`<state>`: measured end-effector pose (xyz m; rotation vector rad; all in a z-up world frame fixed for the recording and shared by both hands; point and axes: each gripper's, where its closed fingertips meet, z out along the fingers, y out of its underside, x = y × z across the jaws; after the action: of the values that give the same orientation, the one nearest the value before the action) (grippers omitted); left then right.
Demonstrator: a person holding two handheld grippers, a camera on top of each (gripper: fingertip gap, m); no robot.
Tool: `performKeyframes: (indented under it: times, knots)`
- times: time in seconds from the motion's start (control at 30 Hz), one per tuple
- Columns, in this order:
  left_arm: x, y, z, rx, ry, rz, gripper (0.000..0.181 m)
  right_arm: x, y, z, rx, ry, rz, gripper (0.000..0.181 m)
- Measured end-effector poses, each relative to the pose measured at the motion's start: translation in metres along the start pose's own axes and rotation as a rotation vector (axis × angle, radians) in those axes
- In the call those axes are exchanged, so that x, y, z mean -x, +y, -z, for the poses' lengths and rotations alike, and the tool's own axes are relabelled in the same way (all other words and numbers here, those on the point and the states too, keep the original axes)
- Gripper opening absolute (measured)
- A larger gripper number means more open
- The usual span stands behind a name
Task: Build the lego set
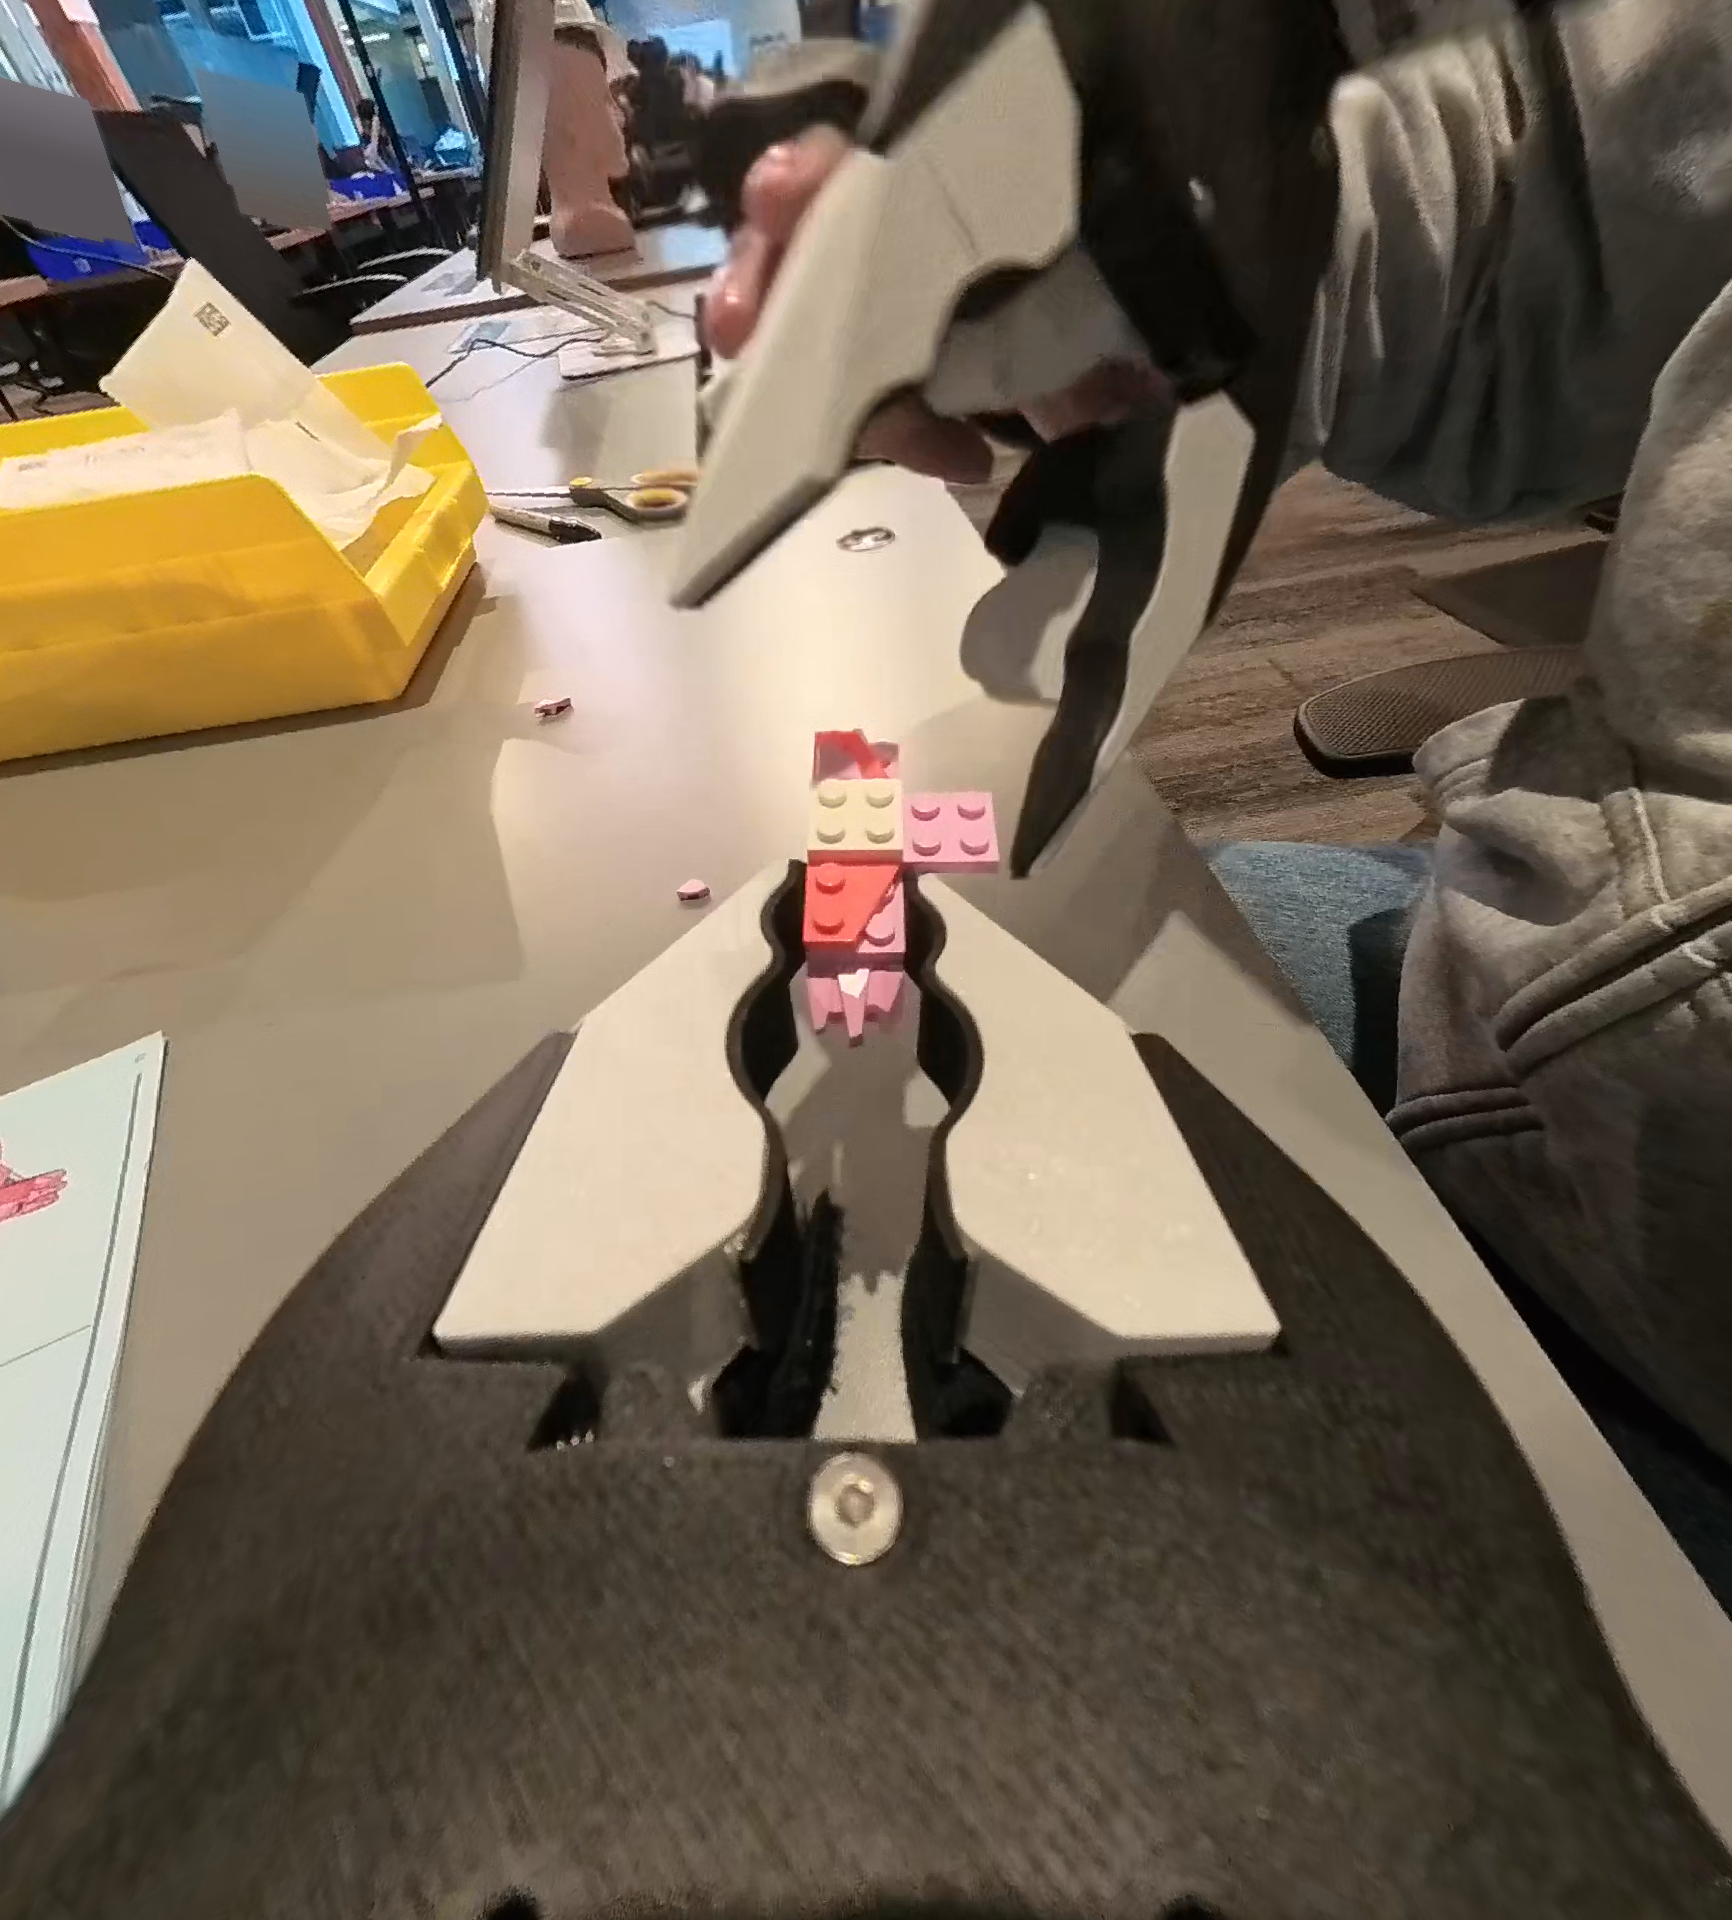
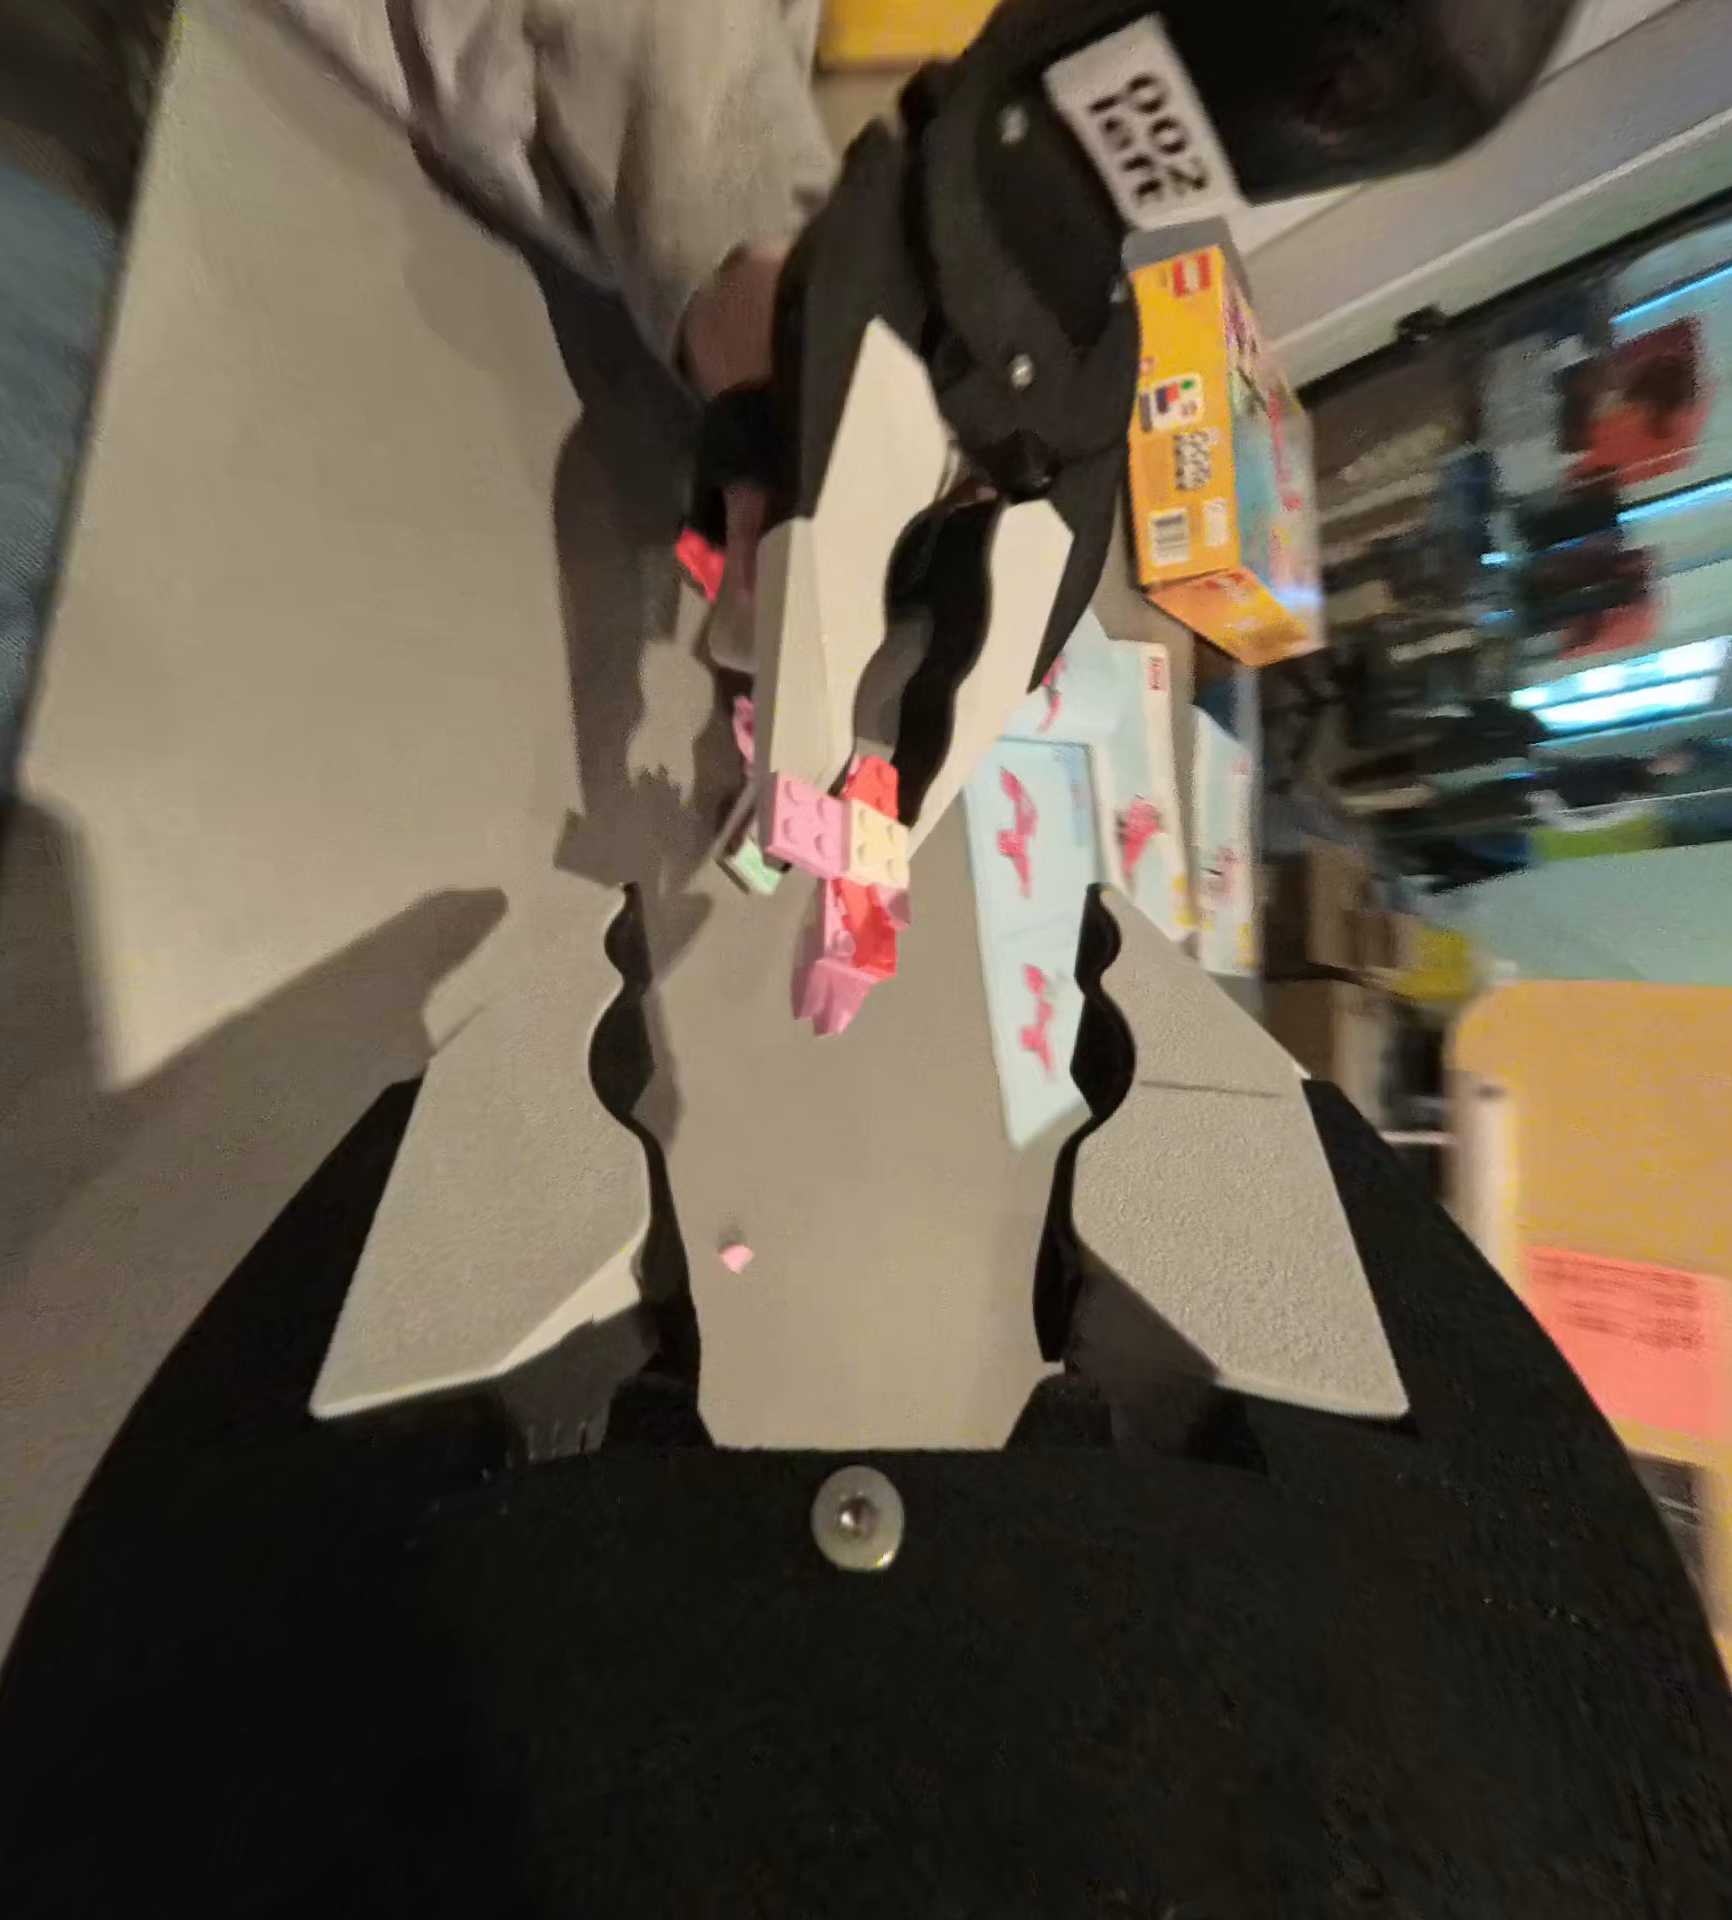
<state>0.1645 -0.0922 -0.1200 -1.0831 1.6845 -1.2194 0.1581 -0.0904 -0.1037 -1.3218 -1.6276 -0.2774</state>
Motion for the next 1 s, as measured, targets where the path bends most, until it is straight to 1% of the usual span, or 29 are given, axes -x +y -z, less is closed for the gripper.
performKeyframes:
  times: [0.07,0.17,0.33,0.43,0.6,0.7,1.0]
  knots:
    - [0.000,-0.001,0.000,-0.008,0.003,0.018,0.017,0.005,0.004,-0.003,0.070,0.070,0.127,0.077]
    - [0.002,-0.002,0.002,-0.021,0.004,0.045,0.017,0.005,0.011,-0.007,0.160,0.152,0.240,0.066]
    - [0.004,-0.003,0.003,-0.036,0.008,0.082,0.017,-0.005,0.014,-0.010,0.221,0.285,0.338,0.044]
    - [0.004,-0.003,0.003,-0.036,0.011,0.085,0.017,-0.009,0.016,-0.012,0.257,0.326,0.384,0.038]
    - [0.002,-0.007,0.003,-0.050,0.022,0.091,0.017,-0.010,0.014,-0.014,0.259,0.354,0.405,0.028]
    - [0.001,-0.007,0.003,-0.050,0.028,0.095,0.017,-0.015,0.014,-0.012,0.266,0.382,0.417,0.017]
    - [0.001,-0.010,0.004,-0.072,0.041,0.139,0.017,-0.018,0.012,-0.012,0.265,0.380,0.377,0.015]
